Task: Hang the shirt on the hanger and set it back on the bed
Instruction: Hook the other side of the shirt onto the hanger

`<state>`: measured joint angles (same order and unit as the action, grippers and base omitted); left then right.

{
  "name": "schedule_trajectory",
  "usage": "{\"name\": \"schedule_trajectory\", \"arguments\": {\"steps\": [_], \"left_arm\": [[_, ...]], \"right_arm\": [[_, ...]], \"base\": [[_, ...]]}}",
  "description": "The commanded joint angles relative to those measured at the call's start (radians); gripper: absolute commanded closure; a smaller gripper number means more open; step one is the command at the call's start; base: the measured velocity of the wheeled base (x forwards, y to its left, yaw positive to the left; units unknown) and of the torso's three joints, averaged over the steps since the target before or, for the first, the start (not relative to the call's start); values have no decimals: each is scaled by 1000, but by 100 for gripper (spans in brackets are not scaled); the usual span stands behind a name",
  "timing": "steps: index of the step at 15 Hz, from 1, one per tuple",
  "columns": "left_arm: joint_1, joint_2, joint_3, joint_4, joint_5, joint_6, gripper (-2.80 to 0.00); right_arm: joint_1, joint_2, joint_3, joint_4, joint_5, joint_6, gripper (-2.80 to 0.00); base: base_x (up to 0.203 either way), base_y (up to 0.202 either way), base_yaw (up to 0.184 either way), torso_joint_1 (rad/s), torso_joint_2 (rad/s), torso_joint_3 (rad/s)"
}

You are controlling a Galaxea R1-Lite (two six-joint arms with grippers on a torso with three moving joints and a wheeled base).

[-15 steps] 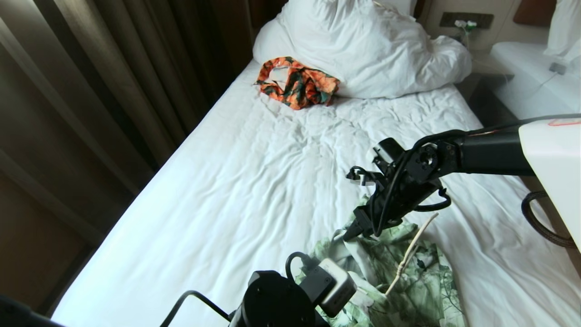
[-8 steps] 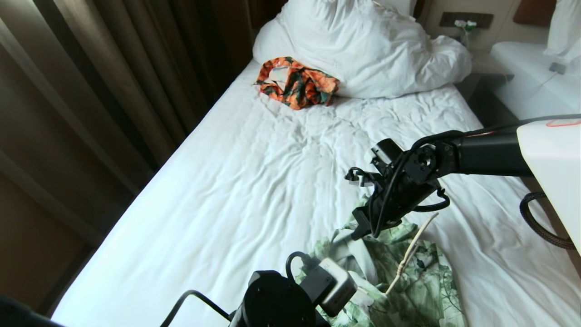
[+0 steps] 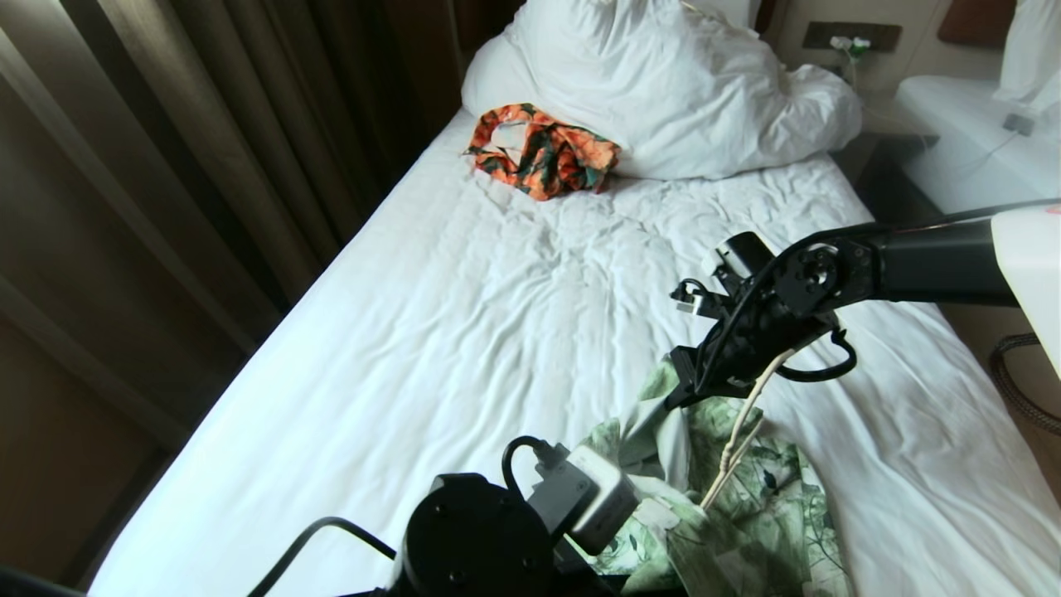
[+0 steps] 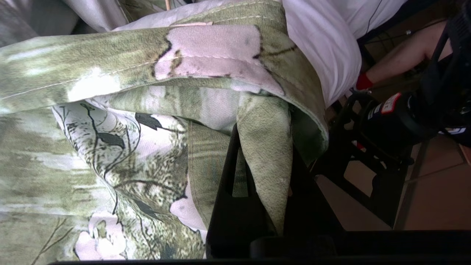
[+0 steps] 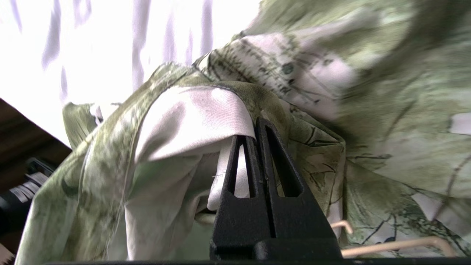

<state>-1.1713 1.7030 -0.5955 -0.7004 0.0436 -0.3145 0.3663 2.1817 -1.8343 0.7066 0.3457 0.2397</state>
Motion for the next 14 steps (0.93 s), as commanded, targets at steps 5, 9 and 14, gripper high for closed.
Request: {"name": "schedule_trajectory", "arguments": {"steps": [5,9,14], "left_arm": [[-4,-88,16,61,2,-3,0],[-1,-135,42,61,29,-3,0],[1,-186,46,65,73,1,0]], "right_arm": [[-61,-37,-3,-110,4,158,0],[-76,-49,7,-107,4,185,0],[-89,-72,32,-107,1,185,0]], "base": [[0,0,0,0,0,0],[0,0,0,0,0,0],[0,0,0,0,0,0]]}}
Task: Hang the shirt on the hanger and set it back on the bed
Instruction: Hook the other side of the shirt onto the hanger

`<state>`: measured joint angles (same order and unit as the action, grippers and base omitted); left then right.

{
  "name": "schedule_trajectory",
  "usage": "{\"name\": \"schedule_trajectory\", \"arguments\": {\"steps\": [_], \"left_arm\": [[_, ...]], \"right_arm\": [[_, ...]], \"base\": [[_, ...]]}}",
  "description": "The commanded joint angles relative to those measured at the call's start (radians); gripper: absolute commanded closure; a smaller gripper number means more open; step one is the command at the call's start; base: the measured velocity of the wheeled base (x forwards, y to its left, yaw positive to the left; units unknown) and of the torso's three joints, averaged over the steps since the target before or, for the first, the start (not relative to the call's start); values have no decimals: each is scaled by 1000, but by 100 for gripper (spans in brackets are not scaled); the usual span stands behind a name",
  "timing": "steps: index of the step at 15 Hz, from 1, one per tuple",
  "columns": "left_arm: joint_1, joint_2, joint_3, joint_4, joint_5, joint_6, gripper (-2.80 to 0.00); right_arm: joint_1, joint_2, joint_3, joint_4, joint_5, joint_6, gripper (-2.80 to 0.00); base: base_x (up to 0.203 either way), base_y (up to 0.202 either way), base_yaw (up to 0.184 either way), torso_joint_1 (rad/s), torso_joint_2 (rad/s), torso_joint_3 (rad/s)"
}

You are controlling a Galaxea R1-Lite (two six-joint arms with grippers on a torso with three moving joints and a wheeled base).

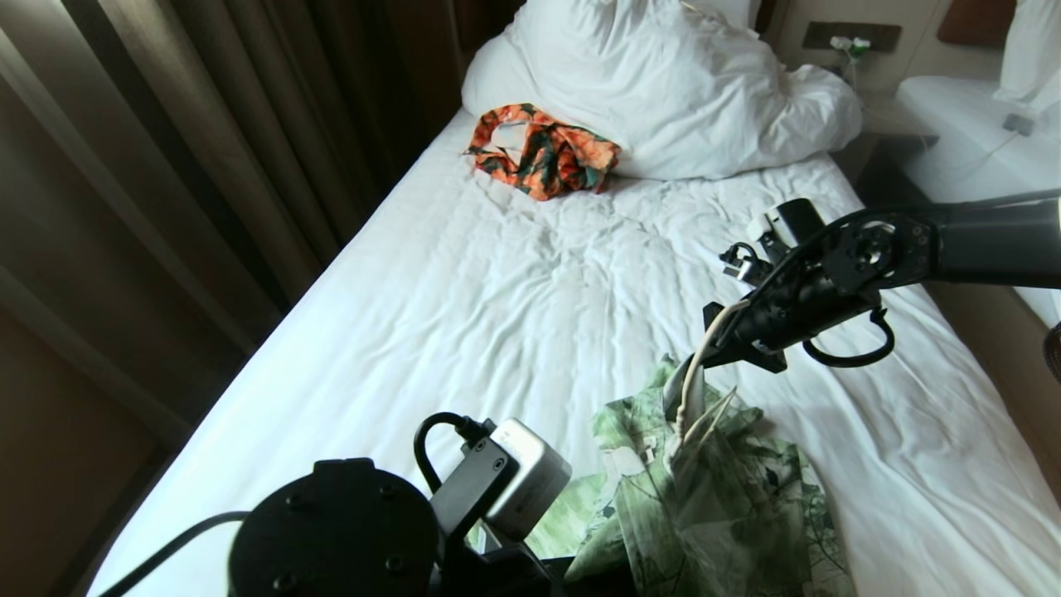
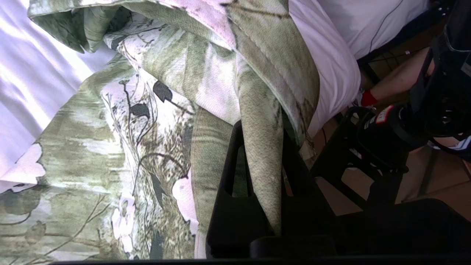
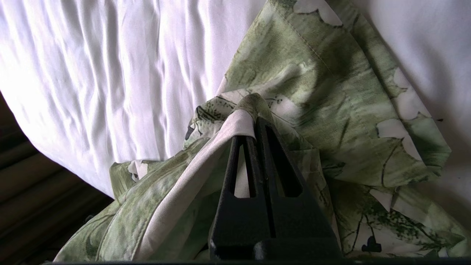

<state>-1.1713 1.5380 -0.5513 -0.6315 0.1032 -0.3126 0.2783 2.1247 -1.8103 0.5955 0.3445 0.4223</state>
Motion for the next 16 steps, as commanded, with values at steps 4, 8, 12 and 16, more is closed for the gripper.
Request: {"name": "schedule_trajectory", "arguments": {"steps": [4,8,12,16], "left_arm": [[1,-32,17,-5,66,30,0],[-1,-55,14,-3,105,59,0],[-5,-114,-7,81,110,60,0],[-14,-148,-18,112,110,59,0]], "right_arm": [[-5,-52,37,5,2,3,0],[-19,-99,76,7,2,2,0],[-33,-118,98,6,-1,1,0],[-30,-108,96,1,-1,1,0]], "base": [[0,0,0,0,0,0],[0,0,0,0,0,0],[0,0,0,0,0,0],[0,0,0,0,0,0]]}}
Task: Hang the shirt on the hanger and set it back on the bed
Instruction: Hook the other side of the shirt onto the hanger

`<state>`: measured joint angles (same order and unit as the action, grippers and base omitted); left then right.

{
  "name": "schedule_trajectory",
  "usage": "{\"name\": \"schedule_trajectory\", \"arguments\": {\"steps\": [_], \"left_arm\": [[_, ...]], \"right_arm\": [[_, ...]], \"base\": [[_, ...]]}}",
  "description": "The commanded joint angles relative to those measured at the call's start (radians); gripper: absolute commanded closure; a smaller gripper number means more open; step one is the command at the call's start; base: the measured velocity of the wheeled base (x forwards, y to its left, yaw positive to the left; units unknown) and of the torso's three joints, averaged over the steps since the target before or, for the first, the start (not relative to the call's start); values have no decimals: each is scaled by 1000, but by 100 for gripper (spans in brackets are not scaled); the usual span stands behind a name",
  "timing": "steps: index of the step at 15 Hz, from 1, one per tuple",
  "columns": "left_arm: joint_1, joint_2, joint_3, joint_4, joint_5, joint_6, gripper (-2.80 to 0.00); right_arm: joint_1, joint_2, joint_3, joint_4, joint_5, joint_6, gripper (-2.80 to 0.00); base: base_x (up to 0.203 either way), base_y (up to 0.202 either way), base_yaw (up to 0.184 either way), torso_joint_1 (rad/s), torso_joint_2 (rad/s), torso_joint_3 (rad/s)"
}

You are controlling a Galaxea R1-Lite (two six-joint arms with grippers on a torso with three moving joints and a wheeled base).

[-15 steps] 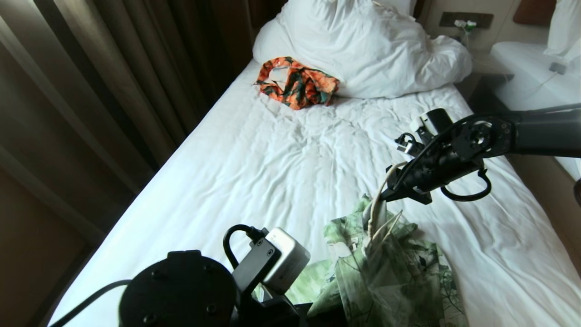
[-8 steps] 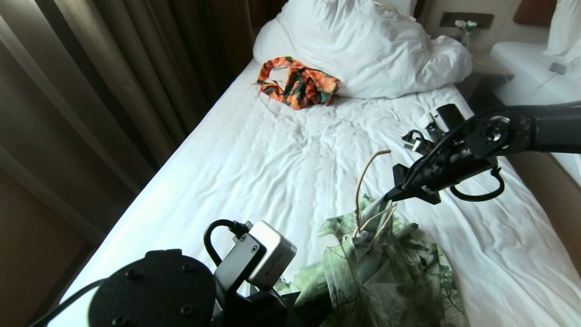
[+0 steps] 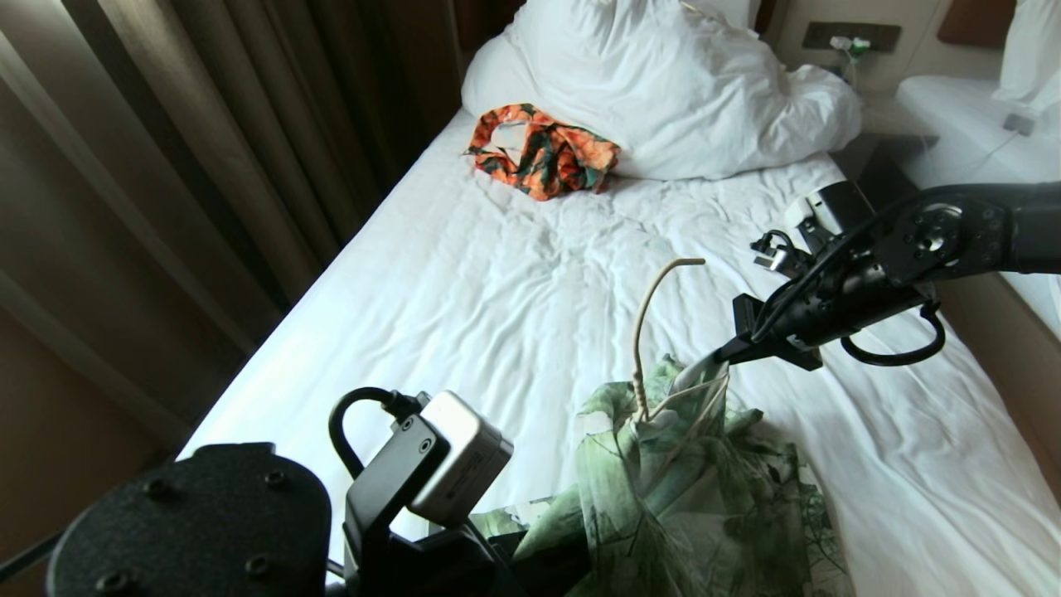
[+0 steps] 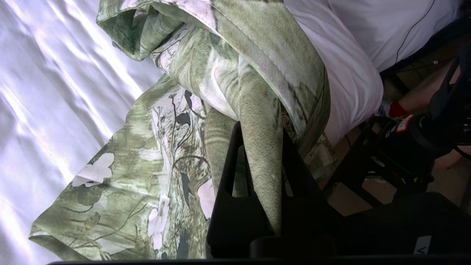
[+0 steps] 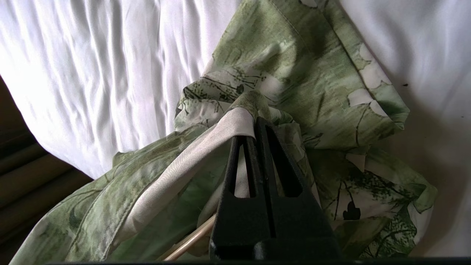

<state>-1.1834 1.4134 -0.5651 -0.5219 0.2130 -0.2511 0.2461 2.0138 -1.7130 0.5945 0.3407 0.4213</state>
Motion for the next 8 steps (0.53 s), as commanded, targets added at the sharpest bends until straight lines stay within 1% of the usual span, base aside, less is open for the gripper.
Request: {"name": "schedule_trajectory", "arguments": {"steps": [1,8], "left_arm": [[-2,-25,-10,5,-1,-2,0],[-1,-21,-30,-1,-7,-5,0]], "right_arm": [[4,9,-4,1,3,2,0],[21,33,-8,-2,3,1,0]], "base": [[0,0,0,0,0,0],[0,0,0,0,0,0]]}}
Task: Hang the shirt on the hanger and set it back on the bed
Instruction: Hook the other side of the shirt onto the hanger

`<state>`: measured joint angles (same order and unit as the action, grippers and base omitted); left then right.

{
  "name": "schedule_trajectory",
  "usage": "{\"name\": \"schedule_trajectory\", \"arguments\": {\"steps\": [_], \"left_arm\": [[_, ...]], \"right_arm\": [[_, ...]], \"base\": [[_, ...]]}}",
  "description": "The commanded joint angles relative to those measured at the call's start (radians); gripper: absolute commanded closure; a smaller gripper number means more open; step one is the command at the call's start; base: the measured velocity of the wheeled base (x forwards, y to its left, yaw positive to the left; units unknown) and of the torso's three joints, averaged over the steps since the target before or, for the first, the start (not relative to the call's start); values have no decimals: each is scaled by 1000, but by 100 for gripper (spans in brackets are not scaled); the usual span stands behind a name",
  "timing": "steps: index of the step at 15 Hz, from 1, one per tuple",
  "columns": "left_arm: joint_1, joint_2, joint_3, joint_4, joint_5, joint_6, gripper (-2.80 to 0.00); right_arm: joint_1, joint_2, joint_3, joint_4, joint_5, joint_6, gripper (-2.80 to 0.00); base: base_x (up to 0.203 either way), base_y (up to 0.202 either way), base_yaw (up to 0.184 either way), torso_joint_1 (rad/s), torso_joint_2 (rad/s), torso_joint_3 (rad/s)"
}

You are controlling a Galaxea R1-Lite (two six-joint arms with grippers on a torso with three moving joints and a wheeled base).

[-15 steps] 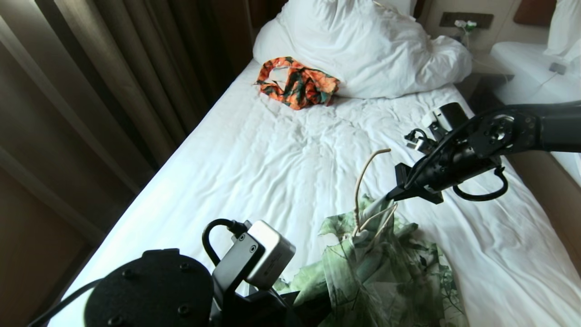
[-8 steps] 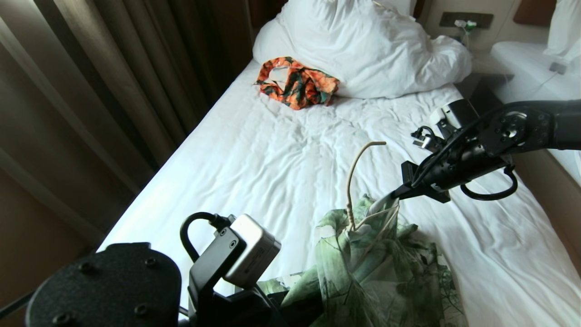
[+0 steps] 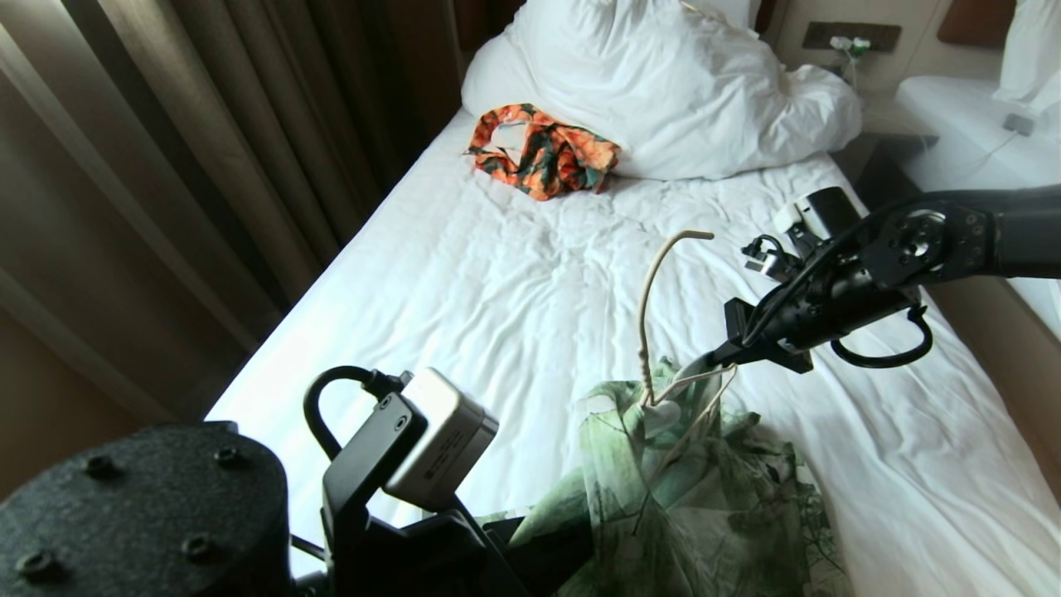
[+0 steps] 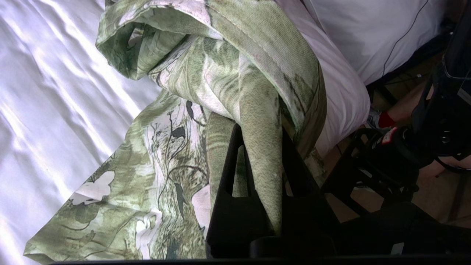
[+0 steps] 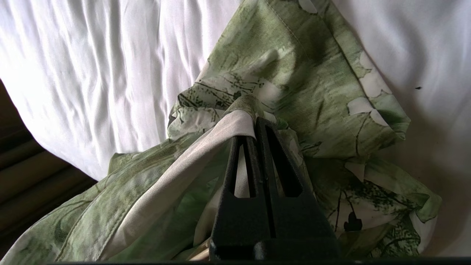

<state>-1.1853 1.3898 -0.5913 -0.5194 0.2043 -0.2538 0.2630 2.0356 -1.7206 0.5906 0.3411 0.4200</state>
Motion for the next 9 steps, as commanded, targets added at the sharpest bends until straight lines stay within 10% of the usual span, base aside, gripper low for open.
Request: {"name": "schedule_trajectory", "arguments": {"steps": [1,9], "left_arm": [[1,3,-4,-5,4,-2,0],[48,19,4,-7,6,21,0]], "right_arm": [[7,13,0,-1,2,2,0],[5,17,0,-2,1,2,0]], "base": [[0,0,0,0,0,0],[0,0,0,0,0,0]]}}
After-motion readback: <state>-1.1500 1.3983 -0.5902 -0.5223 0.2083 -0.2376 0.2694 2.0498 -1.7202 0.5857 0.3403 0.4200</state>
